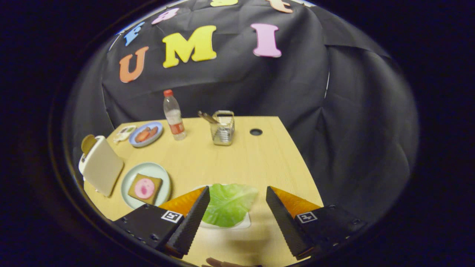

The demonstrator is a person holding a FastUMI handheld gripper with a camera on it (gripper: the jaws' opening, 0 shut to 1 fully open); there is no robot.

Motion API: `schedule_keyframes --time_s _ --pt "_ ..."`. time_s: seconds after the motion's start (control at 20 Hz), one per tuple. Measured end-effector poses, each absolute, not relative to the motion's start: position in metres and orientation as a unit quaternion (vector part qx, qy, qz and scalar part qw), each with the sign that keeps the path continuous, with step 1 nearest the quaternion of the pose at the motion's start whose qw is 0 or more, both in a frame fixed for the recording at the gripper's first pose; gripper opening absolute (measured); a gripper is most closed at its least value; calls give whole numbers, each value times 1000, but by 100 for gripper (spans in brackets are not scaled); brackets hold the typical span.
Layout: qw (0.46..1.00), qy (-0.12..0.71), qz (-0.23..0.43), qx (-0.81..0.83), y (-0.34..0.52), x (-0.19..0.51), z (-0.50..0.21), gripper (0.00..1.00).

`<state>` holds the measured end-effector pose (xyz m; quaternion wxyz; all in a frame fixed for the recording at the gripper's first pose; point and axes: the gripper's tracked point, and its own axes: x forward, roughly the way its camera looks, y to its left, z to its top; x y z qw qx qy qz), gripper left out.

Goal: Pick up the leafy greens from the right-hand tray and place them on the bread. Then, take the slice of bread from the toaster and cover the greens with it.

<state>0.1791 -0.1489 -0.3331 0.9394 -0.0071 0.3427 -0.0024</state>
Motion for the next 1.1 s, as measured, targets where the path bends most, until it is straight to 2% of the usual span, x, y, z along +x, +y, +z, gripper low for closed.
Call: schedule_keyframes --time_s 0.15,0.3,0.55,0.65,0.85,0.95,1.1 --pt "917 398 7 22 -154 195 -379 96" --pt "901 432 8 37 -155 209 -410 87" --pt "890 455 -1 41 -161 206 -426 41" --pt "891 451 -9 45 -162 203 -425 27" --pt "900 435 -20 23 -166 199 -420 29" --pt "899 435 -45 -5 -175 193 -419 7" --pt "898 438 -46 -1 -167 184 -415 0"
